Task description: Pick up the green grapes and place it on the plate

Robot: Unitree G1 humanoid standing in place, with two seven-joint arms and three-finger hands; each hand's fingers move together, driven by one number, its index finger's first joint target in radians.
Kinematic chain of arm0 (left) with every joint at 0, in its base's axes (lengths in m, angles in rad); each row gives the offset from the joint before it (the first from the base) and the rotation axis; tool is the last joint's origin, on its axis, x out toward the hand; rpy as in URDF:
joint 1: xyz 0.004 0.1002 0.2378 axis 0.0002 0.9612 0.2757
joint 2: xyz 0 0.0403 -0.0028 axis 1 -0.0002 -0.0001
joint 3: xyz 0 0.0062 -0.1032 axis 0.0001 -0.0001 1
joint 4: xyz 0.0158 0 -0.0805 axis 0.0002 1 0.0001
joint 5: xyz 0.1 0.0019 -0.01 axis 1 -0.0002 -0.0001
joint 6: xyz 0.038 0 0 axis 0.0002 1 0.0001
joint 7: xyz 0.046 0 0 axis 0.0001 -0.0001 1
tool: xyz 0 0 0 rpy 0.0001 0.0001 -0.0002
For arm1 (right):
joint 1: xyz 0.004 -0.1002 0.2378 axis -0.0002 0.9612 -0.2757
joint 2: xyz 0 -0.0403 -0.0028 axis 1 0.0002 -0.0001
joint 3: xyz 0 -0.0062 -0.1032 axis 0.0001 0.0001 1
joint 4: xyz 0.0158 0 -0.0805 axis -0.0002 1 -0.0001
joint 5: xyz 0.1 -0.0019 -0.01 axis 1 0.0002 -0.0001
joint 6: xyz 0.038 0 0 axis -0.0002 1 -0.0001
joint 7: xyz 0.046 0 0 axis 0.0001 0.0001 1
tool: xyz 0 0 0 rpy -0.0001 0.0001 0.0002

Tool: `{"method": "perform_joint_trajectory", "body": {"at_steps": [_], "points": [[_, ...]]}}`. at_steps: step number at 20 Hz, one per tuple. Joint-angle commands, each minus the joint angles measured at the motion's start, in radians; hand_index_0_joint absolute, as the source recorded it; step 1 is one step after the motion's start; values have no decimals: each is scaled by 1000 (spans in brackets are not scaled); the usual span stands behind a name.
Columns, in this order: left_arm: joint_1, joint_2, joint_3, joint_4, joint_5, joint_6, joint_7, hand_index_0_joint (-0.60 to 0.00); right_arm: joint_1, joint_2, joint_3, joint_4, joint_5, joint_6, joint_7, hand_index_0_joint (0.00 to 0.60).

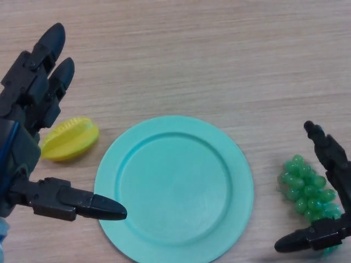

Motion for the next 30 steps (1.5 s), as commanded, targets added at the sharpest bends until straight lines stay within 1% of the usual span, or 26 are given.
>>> {"method": "perform_joint_trajectory", "body": {"at_steps": [1, 4, 6, 7, 8, 9, 10, 11, 14, 16, 17, 18, 19, 20, 21, 22, 23, 24, 25, 26, 27, 28, 29, 30], "points": [[-2, 17, 53, -51, -18, -163, -20, 0, -56, -41, -54, 33, 42, -199, -32, 0], [6, 13, 71, -45, -18, -182, -26, 0, -83, -47, -52, 114, 61, -254, -63, 0], [9, 10, 70, -44, -14, -185, -25, 0, -96, -50, -51, 149, 58, -279, -79, 198], [11, 9, 65, -44, -10, -187, -23, 0, -113, -59, -46, 198, 23, -315, -100, 348], [12, 7, 62, -44, -6, -188, -21, 0, -131, -72, -41, 252, -32, -354, -120, 449], [13, 6, 55, -44, -1, -192, -16, 0, -168, -100, -33, 373, -145, -433, -163, 591], [13, 6, 55, -43, -1, -194, -15, 0, -172, -103, -34, 390, -149, -441, -173, 600], [15, 6, 59, -42, -3, -195, -17, 0, -172, -102, -37, 389, -128, -436, -174, 600], [21, 2, 61, -36, 0, -200, -15, 0, -167, -100, -43, 344, -102, -415, -161, 600], [22, 1, 59, -42, 4, -194, -14, 0, -151, -97, -46, 262, -100, -379, -130, 600], [20, 2, 58, -41, 4, -193, -15, 0, -144, -96, -48, 201, -125, -357, -114, 600], [17, 3, 59, -40, 2, -192, -14, 0, -137, -86, -47, 143, -112, -318, -98, 600], [14, 4, 63, -39, -4, -190, -8, 0, -125, -57, -37, 17, -39, -214, -58, 600], [13, 4, 66, -38, -8, -190, -6, 0, -123, -43, -26, -60, 1, -138, -42, 600], [9, 6, 71, -35, -17, -189, 3, 0, -133, -28, 1, -175, 32, -13, -31, 600], [7, 7, 74, -32, -21, -189, 7, 0, -150, -25, 24, -224, 24, 43, -26, 600], [3, 9, 79, -28, -29, -193, 14, 0, -189, -18, 70, -290, 4, 118, -17, 600], [2, 10, 82, -25, -33, -197, 17, 0, -218, -10, 103, -319, -12, 157, -10, 600], [-3, 12, 89, -18, -46, -202, 24, 0, -273, 6, 163, -356, -52, 214, 3, 600], [-3, 13, 94, -18, -54, -201, 26, 0, -307, 13, 202, -368, -70, 249, 7, 600], [-3, 14, 99, -15, -65, -204, 29, 0, -370, 22, 272, -375, -92, 298, 7, 600], [-3, 14, 100, -12, -69, -208, 30, 0, -405, 24, 312, -371, -97, 321, -1, 600], [0, 14, 106, -7, -79, -213, 28, 0, -460, 27, 372, -371, -73, 378, -27, 600], [3, 14, 111, -4, -84, -218, 27, 0, -490, 27, 398, -371, -18, 417, -86, 600]]}}
